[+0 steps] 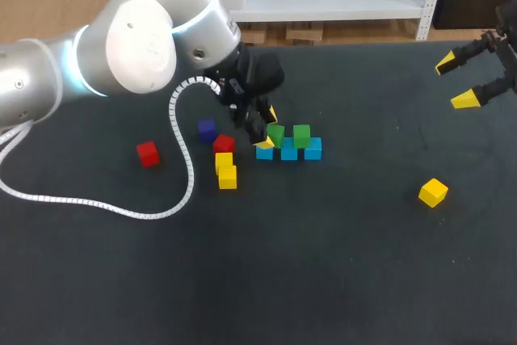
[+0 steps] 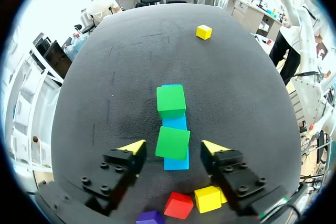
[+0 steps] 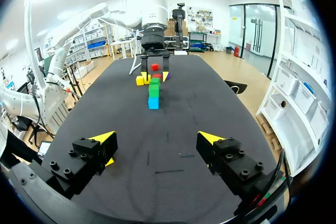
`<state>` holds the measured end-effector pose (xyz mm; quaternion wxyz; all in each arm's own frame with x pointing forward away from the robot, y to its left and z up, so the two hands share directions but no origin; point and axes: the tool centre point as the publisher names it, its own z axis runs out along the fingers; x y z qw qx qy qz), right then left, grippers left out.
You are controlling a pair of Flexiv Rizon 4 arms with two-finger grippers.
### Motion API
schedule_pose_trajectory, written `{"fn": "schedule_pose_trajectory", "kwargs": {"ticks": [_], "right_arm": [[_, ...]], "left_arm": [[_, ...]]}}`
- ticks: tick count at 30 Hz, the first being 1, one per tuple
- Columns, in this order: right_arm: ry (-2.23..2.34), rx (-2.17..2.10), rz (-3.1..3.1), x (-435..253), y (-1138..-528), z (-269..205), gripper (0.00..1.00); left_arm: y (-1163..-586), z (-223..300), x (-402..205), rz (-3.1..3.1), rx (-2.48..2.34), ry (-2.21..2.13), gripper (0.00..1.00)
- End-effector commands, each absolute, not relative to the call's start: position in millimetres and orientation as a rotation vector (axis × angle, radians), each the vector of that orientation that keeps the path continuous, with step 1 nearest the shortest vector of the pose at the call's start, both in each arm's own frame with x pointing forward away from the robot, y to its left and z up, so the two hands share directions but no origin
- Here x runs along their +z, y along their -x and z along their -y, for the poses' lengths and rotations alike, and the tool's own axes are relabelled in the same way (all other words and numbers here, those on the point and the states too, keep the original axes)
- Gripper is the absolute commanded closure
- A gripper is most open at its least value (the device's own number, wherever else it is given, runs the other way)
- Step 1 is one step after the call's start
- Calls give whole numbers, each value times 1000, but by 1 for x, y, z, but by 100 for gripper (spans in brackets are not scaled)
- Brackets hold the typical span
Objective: Place the blue cubes, place green cubes on the blue cubes, place the yellow cubes on the green cubes, then place the red cubes on the yellow cubes, and place purple cube on the red cubes.
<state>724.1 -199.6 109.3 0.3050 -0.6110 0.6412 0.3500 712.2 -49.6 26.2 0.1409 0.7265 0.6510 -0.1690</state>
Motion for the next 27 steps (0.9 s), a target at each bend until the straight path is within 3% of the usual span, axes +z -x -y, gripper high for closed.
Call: {"fn": "schedule_pose_trajectory", "kwargs": {"ticks": [1,4,8,10,11,17,19,27], "right_arm": [[1618,927,-1697,109,-724,199,0],[1618,927,-1697,109,-724,199,0],[1618,927,-1697,109,-724,199,0],[1618,927,-1697,109,-724,199,0],[1618,927,-1697,109,-724,199,0],[1618,927,-1697,109,-724,199,0],[1618,927,-1697,109,-724,199,0],[1618,927,-1697,109,-724,199,0]], "left_arm": [[-716,51,26,-1874,-500,-2110,0],[-716,51,26,-1872,-499,-2111,0],[-716,51,26,-1871,-498,-2111,35],[-715,52,26,-1871,-497,-2111,40],[-715,52,26,-1871,-496,-2111,48],[-713,52,26,-1874,-501,-2108,61],[-713,52,26,-1874,-500,-2109,72],[-712,53,26,-1874,-500,-2112,73]]}}
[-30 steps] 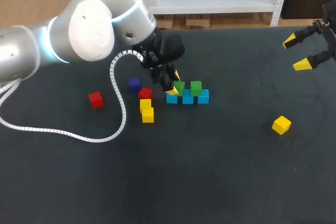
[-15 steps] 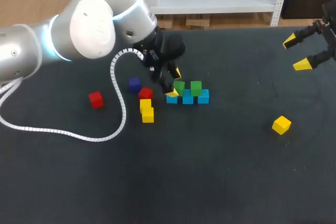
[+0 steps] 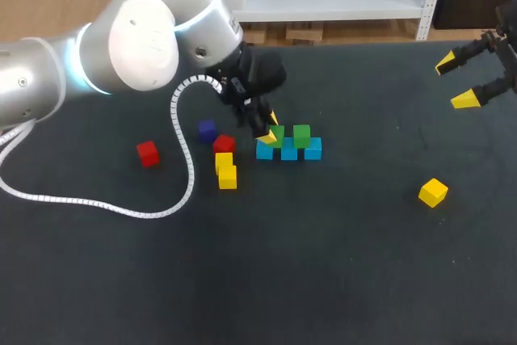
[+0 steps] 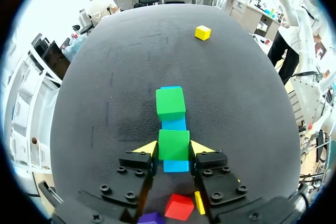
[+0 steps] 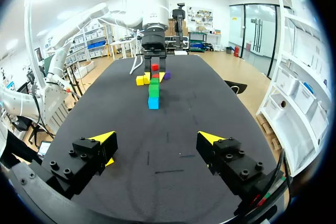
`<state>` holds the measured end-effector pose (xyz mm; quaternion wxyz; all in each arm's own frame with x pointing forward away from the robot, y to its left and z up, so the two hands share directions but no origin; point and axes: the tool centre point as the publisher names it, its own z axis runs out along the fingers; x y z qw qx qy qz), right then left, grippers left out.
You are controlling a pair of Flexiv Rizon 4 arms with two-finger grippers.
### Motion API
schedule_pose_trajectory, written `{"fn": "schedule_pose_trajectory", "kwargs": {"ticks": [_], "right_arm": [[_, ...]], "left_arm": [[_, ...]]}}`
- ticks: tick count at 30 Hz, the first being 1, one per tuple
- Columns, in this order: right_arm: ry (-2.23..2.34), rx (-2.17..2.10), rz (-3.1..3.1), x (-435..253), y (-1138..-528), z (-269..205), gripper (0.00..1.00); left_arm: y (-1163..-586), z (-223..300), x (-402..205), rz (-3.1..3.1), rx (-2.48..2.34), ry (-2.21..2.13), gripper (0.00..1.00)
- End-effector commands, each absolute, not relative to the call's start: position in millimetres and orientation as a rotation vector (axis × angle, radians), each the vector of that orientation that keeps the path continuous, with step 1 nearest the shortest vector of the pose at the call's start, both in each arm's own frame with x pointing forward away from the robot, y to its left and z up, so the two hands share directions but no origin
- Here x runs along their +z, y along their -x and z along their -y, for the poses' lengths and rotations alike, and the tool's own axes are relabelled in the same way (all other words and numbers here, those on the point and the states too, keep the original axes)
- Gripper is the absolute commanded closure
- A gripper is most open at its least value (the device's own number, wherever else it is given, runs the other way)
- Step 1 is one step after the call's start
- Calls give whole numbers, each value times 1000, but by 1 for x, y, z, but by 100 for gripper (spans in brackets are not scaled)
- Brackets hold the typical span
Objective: Place the blue cubes, place green cubes on the blue cubes, place the yellow cubes on the green cubes, then place the red cubes on the yellow cubes, and place purple cube on the red cubes.
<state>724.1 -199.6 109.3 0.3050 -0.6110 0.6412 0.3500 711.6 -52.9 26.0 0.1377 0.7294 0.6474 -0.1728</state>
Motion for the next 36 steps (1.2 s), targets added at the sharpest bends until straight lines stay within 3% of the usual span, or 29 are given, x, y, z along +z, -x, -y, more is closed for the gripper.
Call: {"fn": "schedule_pose_trajectory", "kwargs": {"ticks": [1,5,8,9,10,36], "right_arm": [[1618,927,-1697,109,-724,199,0],[1618,927,-1697,109,-724,199,0],[1618,927,-1697,109,-724,199,0],[1618,927,-1697,109,-724,199,0],[1618,927,-1697,109,-724,199,0],[1618,927,-1697,109,-724,199,0]], "left_arm": [[-712,53,26,-1874,-500,-2112,73],[-711,53,26,-1875,-498,-2112,71],[-710,54,25,-1877,-502,-2111,54],[-710,54,26,-1876,-504,-2111,13],[-710,54,26,-1876,-504,-2112,0],[-694,9,58,-1953,-420,-2066,0]]}}
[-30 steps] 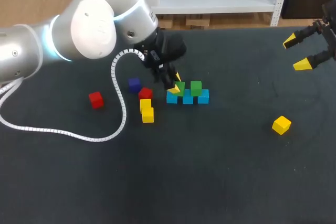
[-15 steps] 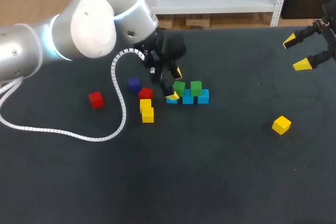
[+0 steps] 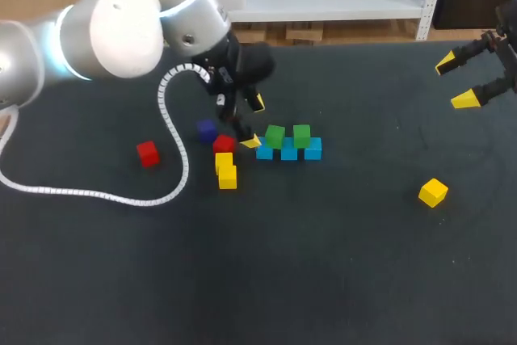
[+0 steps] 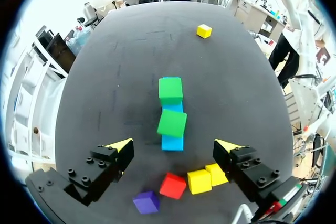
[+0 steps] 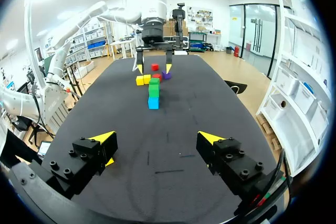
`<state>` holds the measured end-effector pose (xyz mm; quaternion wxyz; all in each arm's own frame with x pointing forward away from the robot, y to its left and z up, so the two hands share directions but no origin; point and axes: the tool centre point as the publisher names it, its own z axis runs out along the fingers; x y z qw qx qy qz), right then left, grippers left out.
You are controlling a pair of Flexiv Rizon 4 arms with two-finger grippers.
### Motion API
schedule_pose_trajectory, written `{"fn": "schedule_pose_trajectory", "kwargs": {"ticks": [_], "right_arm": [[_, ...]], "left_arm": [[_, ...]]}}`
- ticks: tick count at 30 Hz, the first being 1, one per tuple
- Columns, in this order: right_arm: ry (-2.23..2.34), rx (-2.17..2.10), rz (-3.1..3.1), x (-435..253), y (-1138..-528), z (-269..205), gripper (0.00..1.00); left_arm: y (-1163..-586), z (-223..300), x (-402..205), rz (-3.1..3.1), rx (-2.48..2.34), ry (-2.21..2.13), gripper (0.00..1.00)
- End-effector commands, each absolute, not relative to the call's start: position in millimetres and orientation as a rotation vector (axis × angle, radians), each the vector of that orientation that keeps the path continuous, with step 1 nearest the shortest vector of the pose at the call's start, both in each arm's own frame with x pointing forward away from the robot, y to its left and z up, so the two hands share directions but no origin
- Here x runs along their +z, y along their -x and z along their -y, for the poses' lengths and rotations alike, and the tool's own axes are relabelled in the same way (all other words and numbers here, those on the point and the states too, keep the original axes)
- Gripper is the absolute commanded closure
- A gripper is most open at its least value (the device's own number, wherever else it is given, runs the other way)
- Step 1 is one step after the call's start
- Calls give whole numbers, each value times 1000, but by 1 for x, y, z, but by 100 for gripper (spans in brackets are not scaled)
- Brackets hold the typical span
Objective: Place the blue cubes, place green cubes on the blue cubes, place the yellow cubes on the green cubes, then place the red cubes on the yellow cubes, and place purple cube on the red cubes.
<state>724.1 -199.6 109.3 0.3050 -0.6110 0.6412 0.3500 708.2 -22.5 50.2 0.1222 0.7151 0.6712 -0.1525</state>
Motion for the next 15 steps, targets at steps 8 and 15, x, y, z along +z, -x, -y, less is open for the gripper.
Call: {"fn": "schedule_pose_trajectory", "kwargs": {"ticks": [8,15], "right_arm": [[1618,927,-1697,109,-724,199,0],[1618,927,-1697,109,-724,199,0]], "left_arm": [[-676,-22,59,-1966,-372,-2033,0],[-663,-48,55,-1979,-334,-1990,0]]}}
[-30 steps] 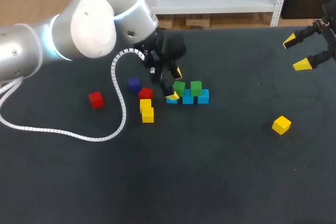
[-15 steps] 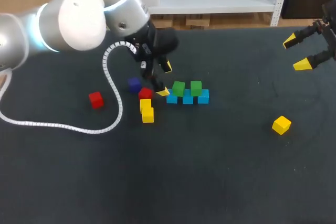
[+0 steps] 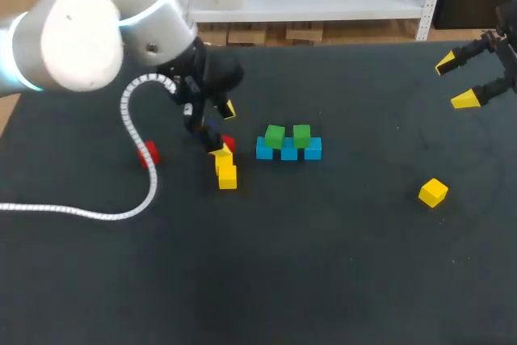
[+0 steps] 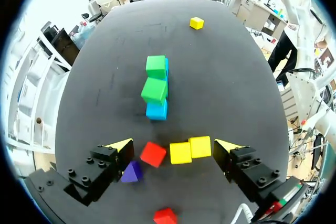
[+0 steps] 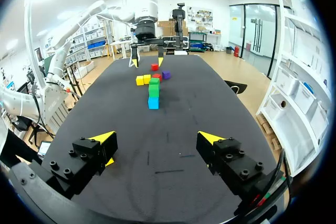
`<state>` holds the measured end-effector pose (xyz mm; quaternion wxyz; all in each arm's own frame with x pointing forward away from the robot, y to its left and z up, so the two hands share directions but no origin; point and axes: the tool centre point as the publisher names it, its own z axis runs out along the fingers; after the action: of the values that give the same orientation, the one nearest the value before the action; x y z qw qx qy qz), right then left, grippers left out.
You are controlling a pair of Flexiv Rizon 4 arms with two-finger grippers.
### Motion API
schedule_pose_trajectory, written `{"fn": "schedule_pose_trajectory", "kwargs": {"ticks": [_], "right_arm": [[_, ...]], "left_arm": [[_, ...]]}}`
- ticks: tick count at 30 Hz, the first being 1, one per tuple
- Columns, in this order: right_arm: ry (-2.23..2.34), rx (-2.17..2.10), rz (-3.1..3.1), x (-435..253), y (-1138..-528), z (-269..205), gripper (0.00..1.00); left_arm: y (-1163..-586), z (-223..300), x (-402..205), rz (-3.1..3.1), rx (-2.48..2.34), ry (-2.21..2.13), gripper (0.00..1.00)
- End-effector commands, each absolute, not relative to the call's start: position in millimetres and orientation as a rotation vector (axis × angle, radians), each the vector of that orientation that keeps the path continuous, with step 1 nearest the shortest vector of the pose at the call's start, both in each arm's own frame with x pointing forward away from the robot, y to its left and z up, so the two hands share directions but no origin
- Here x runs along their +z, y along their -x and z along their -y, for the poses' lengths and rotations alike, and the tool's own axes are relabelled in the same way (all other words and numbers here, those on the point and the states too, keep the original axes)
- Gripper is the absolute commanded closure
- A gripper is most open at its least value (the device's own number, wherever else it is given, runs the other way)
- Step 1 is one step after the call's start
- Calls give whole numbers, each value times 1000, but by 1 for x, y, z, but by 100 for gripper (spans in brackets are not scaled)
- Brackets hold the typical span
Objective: Place the blue cubes, place green cubes on the blue cubes, place the yellow cubes on the green cubes, then place the red cubes on the yellow cubes, and place purple cube on the red cubes.
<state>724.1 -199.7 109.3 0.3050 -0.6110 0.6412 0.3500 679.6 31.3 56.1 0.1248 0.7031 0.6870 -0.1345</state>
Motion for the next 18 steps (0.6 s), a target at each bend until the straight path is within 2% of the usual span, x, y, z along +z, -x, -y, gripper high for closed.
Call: {"fn": "schedule_pose_trajectory", "kwargs": {"ticks": [1,2,6,7,8,9,10,12,14,18], "right_arm": [[1618,927,-1697,109,-724,199,0],[1618,927,-1697,109,-724,199,0],[1618,927,-1697,109,-724,199,0],[1618,927,-1697,109,-724,199,0],[1618,927,-1697,109,-724,199,0],[1618,927,-1697,109,-724,199,0],[1618,927,-1697,109,-724,199,0],[1618,927,-1697,109,-724,199,0],[1618,927,-1697,109,-724,199,0],[1618,927,-1697,109,-724,199,0]], "left_arm": [[-661,-52,54,-1983,-331,-1980,0],[-659,-55,52,-1991,-331,-1976,0],[-654,-67,40,-2012,-338,-1985,11],[-654,-69,37,-2012,-340,-1988,16],[-653,-70,34,-2013,-341,-1997,28],[-654,-72,31,-2016,-347,-2002,31],[-654,-73,28,-2014,-349,-2005,31],[-655,-73,23,-2011,-352,-2024,19],[-657,-73,17,-2003,-358,-2047,24],[-662,-72,8,-1986,-350,-2077,21]]}}
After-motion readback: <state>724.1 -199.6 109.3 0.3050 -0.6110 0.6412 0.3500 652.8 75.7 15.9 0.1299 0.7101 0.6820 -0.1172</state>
